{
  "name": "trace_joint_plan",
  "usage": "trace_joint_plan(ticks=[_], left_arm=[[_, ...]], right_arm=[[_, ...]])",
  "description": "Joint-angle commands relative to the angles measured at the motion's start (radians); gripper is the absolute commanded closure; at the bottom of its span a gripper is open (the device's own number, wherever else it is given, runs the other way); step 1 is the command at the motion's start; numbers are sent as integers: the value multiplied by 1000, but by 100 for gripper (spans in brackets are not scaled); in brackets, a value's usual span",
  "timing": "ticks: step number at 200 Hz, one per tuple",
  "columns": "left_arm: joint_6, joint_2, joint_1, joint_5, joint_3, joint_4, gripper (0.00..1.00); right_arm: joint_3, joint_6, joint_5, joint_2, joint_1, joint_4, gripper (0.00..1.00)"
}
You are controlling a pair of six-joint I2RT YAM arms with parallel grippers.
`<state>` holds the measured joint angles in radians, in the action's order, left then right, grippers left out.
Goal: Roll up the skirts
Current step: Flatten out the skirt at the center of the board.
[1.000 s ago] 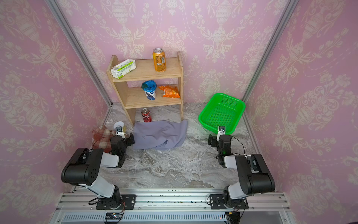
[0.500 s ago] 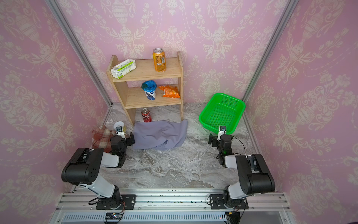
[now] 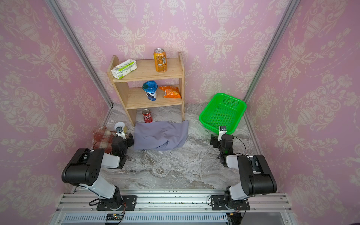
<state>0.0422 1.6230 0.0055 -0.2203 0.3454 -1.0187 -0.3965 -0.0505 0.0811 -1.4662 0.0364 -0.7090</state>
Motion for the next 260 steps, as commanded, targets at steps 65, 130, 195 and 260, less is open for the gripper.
trace_joint_plan(ticks=[65,130,195,260], left_arm=[[240,-484,6,43,227,756,81],[407,-403,-33,152,265,935,37],[416,-145,-42,212,443,929,43],[426,114,-46,205,622,979,42]], right_arm=[[-330,-154,26,288,235,674,63],[-595,-284,-181,82,400,833,0],[-689,-377,-262,-87,436,795,1],[-885,-412,-189,-312,380,1008,1]])
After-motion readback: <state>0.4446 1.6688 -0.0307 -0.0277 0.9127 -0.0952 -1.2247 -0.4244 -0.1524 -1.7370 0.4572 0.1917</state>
